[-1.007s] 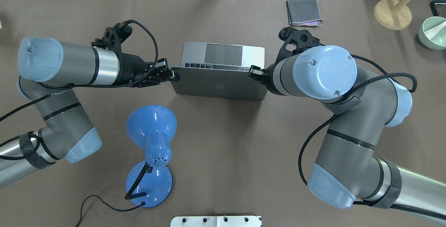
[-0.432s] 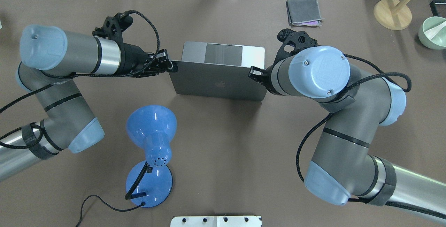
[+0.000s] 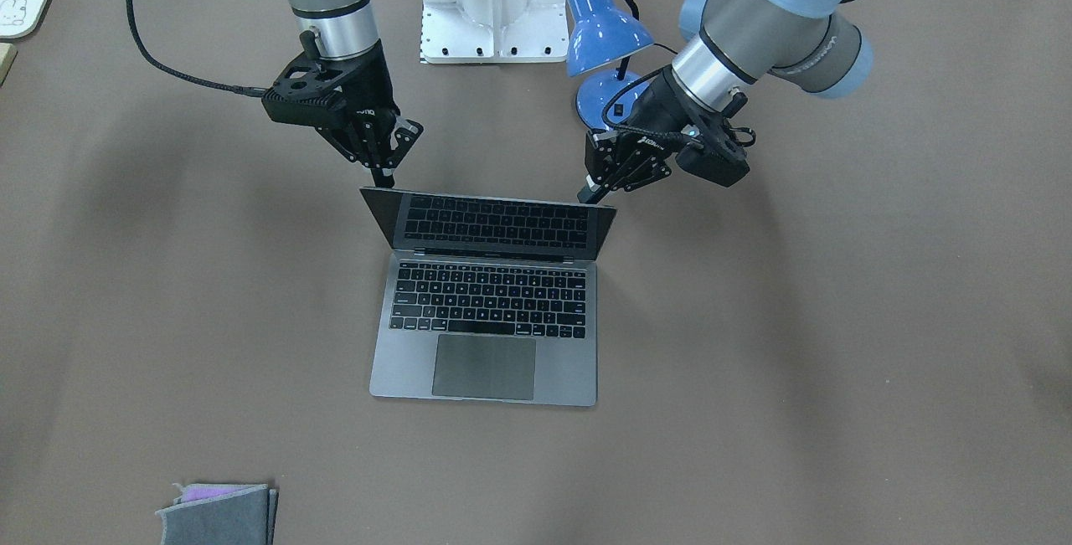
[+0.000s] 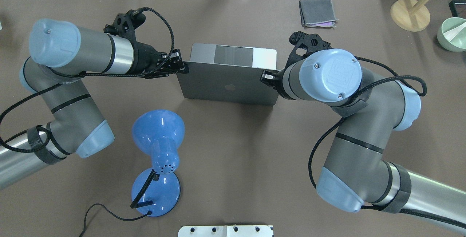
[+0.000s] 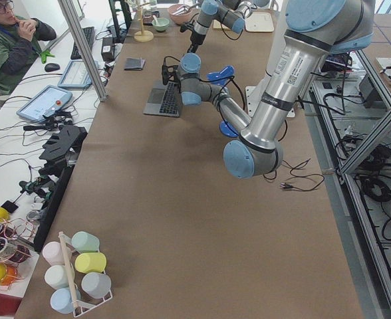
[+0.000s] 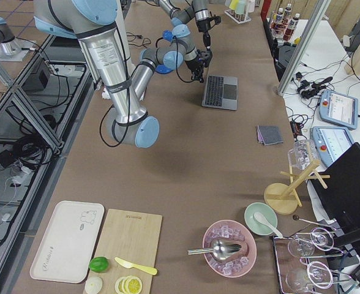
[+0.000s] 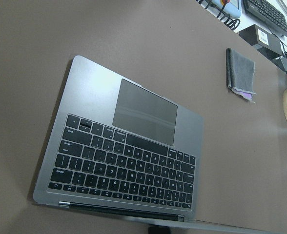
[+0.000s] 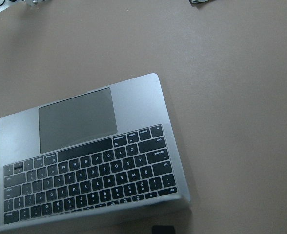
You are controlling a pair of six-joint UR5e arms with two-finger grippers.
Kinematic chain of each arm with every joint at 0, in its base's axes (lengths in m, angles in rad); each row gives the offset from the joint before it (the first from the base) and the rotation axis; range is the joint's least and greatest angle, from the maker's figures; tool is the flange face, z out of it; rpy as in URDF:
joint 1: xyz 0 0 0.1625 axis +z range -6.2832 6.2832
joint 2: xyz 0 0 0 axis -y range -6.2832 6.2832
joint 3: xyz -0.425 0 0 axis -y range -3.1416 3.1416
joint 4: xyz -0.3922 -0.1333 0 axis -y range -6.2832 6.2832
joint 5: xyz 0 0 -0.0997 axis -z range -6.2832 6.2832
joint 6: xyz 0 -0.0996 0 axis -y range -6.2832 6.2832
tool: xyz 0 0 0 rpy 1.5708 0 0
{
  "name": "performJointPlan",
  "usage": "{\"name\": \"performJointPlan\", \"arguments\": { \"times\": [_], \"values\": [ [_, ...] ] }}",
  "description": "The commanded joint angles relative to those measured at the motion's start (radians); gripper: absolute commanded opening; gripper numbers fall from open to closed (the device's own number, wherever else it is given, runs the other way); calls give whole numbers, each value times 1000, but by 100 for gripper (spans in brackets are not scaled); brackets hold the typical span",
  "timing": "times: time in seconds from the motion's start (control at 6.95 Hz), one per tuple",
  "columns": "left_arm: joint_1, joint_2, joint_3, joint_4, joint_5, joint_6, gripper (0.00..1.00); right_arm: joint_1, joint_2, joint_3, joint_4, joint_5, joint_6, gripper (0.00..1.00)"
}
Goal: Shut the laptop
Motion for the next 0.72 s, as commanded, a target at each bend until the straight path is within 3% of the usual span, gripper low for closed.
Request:
{"name": "performJointPlan", "arguments": {
  "times": [0.0, 0.58],
  "values": [
    [3, -26, -25, 111, 2, 24, 0, -1, 1, -5, -2, 2, 0, 0],
    [0, -46, 2, 119, 29, 99, 0, 19, 59, -79, 1, 1, 0, 0]
  ]
}}
